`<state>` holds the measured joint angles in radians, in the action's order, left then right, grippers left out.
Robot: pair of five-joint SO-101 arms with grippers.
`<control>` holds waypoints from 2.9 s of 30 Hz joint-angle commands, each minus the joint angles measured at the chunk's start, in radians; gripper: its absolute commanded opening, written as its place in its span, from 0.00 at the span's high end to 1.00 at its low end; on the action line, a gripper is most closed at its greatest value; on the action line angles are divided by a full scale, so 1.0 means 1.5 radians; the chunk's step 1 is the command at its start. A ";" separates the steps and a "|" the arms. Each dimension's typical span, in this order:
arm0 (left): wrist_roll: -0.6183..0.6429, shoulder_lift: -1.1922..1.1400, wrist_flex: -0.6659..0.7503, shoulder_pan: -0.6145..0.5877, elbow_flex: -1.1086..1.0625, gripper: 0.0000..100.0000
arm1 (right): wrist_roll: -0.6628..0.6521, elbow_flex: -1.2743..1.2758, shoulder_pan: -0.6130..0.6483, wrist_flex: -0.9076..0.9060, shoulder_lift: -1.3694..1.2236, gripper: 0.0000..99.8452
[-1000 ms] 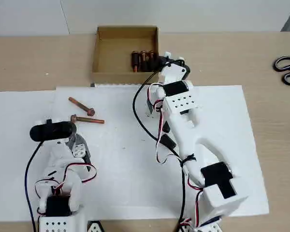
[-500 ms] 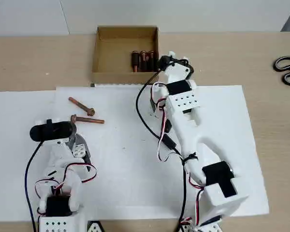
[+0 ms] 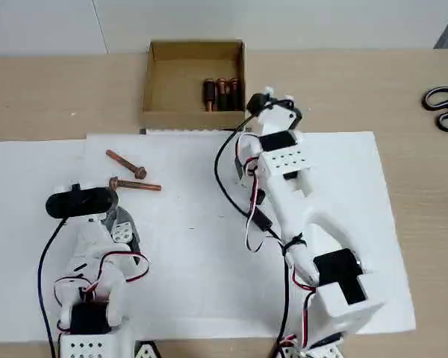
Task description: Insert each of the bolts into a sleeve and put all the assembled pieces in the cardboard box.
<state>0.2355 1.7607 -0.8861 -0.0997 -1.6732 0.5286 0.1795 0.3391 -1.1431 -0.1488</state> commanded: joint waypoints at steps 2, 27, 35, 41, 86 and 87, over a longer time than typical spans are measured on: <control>0.001 0.006 0.014 -0.002 0.003 0.99 | 0.005 0.023 0.002 0.027 0.004 0.84; 0.001 0.006 0.014 -0.002 0.003 0.99 | 0.001 0.074 0.007 0.066 0.013 1.00; 0.001 0.006 0.015 0.002 0.003 0.99 | 0.000 -0.121 0.072 -0.180 0.124 1.00; 0.002 0.006 0.012 -0.002 0.006 0.99 | -0.009 -0.143 0.083 -0.274 0.277 1.00; 0.614 -0.913 -0.138 -0.001 0.750 0.99 | -0.098 0.420 -0.202 -0.303 1.074 1.00; 0.614 -0.913 -0.137 -0.001 0.750 0.99 | -0.099 0.420 -0.206 -0.303 1.074 1.00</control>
<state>1.1515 0.3905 -1.1162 -0.0997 -0.5884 0.3997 0.8147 0.0598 -1.6141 1.4653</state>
